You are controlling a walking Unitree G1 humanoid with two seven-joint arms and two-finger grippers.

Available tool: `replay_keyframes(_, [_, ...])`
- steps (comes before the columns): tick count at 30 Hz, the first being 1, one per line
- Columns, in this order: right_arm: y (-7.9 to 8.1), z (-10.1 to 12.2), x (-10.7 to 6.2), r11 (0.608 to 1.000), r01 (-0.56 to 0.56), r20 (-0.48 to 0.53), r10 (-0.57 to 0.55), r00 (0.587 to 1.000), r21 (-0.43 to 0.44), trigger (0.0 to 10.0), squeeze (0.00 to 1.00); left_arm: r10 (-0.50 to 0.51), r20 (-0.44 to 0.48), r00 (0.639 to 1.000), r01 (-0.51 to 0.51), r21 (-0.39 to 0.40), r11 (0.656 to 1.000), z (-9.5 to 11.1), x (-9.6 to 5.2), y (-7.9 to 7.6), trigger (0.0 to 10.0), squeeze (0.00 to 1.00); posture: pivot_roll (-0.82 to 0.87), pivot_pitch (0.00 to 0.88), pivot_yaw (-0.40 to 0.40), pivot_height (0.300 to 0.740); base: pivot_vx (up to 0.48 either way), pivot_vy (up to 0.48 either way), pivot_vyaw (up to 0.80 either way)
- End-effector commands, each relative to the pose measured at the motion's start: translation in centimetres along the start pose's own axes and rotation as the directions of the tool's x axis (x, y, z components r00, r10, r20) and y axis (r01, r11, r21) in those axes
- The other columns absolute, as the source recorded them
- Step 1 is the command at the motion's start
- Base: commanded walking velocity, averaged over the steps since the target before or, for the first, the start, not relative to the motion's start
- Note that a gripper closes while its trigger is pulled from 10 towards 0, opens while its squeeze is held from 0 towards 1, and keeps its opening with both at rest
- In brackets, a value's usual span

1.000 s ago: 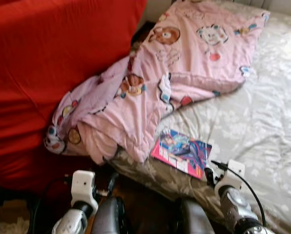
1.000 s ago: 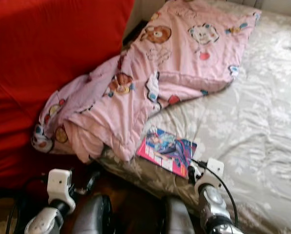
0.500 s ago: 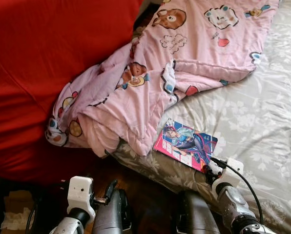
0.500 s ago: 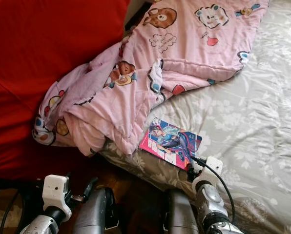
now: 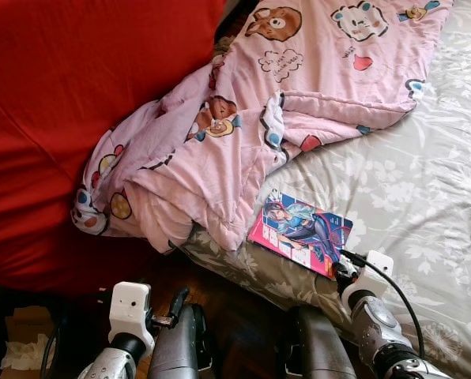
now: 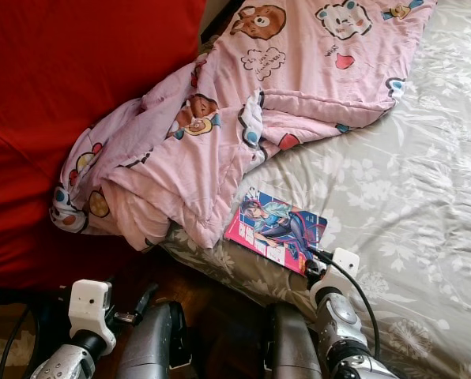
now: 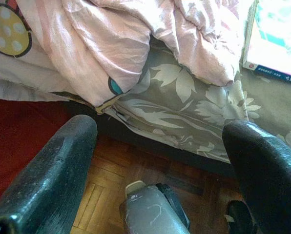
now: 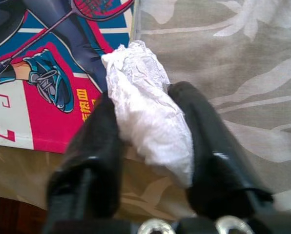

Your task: Clean up the room

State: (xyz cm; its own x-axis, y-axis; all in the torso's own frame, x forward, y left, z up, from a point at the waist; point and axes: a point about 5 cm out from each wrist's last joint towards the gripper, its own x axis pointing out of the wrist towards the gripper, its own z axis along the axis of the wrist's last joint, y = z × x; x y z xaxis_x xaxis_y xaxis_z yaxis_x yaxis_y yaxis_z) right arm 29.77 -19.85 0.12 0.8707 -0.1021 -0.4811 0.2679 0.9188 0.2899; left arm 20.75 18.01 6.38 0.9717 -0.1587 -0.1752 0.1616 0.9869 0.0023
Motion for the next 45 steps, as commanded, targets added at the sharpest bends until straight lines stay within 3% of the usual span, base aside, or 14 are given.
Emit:
replay_keyframes(1, [-0.3,-1.3,-0.3,1.000,0.008,-0.042,-0.007,0.999,0.010,0.0,0.00,0.017,-0.051,0.999,-0.016,0.006,1.000,-0.9,-0.5,0.4,10.0,0.00,0.05,0.317,0.027,0.631,0.000,0.000,0.00])
replay_keyframes(11, [-0.1,-1.7,-0.5,1.000,-0.010,-0.040,0.011,0.999,0.019,0.0,0.00,0.029,-0.051,0.998,-0.028,0.015,1.000,-1.2,0.0,0.4,10.0,0.00,0.05,0.285,0.020,0.631,0.000,0.000,0.00])
replay_keyframes(20, [-0.1,-2.7,-0.9,0.999,-0.009,-0.033,0.010,0.999,0.031,0.0,0.00,0.051,-0.054,0.997,-0.050,0.017,0.999,-1.9,1.6,0.8,10.0,0.00,0.05,0.205,0.007,0.631,0.000,0.000,0.00])
replay_keyframes(25, [-0.2,-2.1,-1.2,1.000,-0.020,0.083,0.019,0.996,0.011,0.0,0.00,0.084,-0.061,0.995,-0.083,0.014,0.996,-2.5,2.2,1.5,10.0,0.00,0.03,0.146,-0.005,0.631,0.000,0.000,0.00])
replay_keyframes(29, [-1.5,-2.4,-2.0,1.000,0.025,0.145,-0.026,0.989,0.008,0.0,0.00,0.105,-0.068,0.992,-0.105,0.003,0.994,-3.1,2.8,1.8,10.0,0.00,0.00,0.104,-0.015,0.631,0.000,0.000,0.00])
replay_keyframes(31, [-2.5,-2.6,-3.0,0.998,0.057,0.228,-0.050,0.972,-0.025,0.0,0.00,0.117,-0.077,0.990,-0.118,-0.013,0.993,-3.7,3.1,1.6,10.0,0.00,-0.01,0.081,-0.017,0.631,0.000,0.000,0.00])
replay_keyframes(34, [-3.0,-3.3,-3.6,0.998,0.055,0.231,-0.046,0.972,-0.032,0.0,0.00,0.131,-0.099,0.986,-0.135,-0.032,0.990,-4.4,3.3,1.6,10.0,0.00,-0.04,0.048,-0.021,0.631,0.000,0.000,0.00])
replay_keyframes(35, [-2.9,-4.3,-3.8,0.996,0.043,0.180,-0.029,0.983,-0.075,10.0,0.00,0.142,-0.129,0.981,-0.149,-0.047,0.988,-5.2,3.4,1.7,10.0,0.00,-0.05,0.041,-0.023,0.631,0.000,0.000,0.00])
replay_keyframes(41, [-3.3,-7.3,-4.4,0.986,-0.019,-0.020,0.016,1.000,-0.164,10.0,0.00,0.156,-0.280,0.947,-0.197,-0.124,0.973,-8.6,2.7,2.0,10.0,0.00,-0.07,0.011,-0.025,0.636,0.000,0.000,0.00])
replay_keyframes(45, [-3.9,-8.2,-4.7,0.976,-0.010,-0.095,-0.011,0.995,-0.216,10.0,0.00,0.175,-0.339,0.924,-0.227,-0.121,0.966,-10.0,1.9,2.3,10.0,0.00,-0.05,0.000,-0.033,0.656,0.000,0.000,0.00])
